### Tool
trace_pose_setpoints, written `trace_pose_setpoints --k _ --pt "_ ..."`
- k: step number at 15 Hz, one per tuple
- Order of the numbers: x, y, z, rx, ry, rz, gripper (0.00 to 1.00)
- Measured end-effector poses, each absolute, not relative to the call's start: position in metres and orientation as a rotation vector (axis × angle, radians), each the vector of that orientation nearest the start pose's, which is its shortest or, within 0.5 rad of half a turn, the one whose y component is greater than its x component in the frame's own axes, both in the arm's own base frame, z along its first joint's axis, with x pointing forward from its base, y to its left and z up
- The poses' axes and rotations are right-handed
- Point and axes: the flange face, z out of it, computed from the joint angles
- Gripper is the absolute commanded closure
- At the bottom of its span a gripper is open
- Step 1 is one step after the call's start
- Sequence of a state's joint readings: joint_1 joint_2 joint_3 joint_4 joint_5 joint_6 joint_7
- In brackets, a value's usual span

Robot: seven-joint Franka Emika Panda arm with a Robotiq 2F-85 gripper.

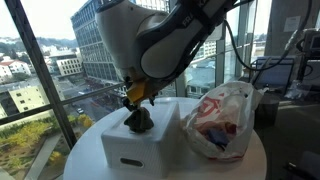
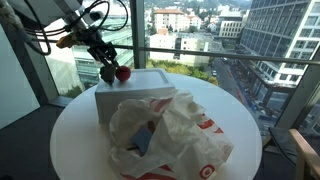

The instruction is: Remove the object from the plastic bag and put them on the white basket

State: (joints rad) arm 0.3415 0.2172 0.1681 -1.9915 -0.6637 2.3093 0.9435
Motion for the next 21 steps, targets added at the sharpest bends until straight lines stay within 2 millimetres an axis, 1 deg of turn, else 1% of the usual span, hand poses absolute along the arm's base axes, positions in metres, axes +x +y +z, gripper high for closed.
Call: trace_pose_setpoints --k 1,3,5,6,8,10,13,15,16,18,21 --pt "0.532 0.271 0.377 -3.381 0.045 -0.674 0.00" --pt "0.519 0.240 0.392 -3.433 0.125 -0.662 0.00" --pt "0.503 0.201 0.396 -3.494 0.234 -0.615 0.00" --pt "0.493 0.180 0.393 -3.522 0.300 -0.565 0.00" --pt "0.471 0.144 0.378 -3.559 0.428 -0.426 0.00" --pt "0.445 0.119 0.357 -3.563 0.541 -0.264 0.00" --pt "0.412 0.096 0.324 -3.553 0.643 -0.072 0.00" --pt "0.397 0.087 0.302 -3.544 0.671 0.000 0.00" --pt "0.393 0.085 0.293 -3.532 0.679 0.010 0.00" --pt "0.391 0.084 0.276 -3.477 0.731 -0.023 0.00" --pt "0.402 0.086 0.256 -3.377 0.824 -0.103 0.00"
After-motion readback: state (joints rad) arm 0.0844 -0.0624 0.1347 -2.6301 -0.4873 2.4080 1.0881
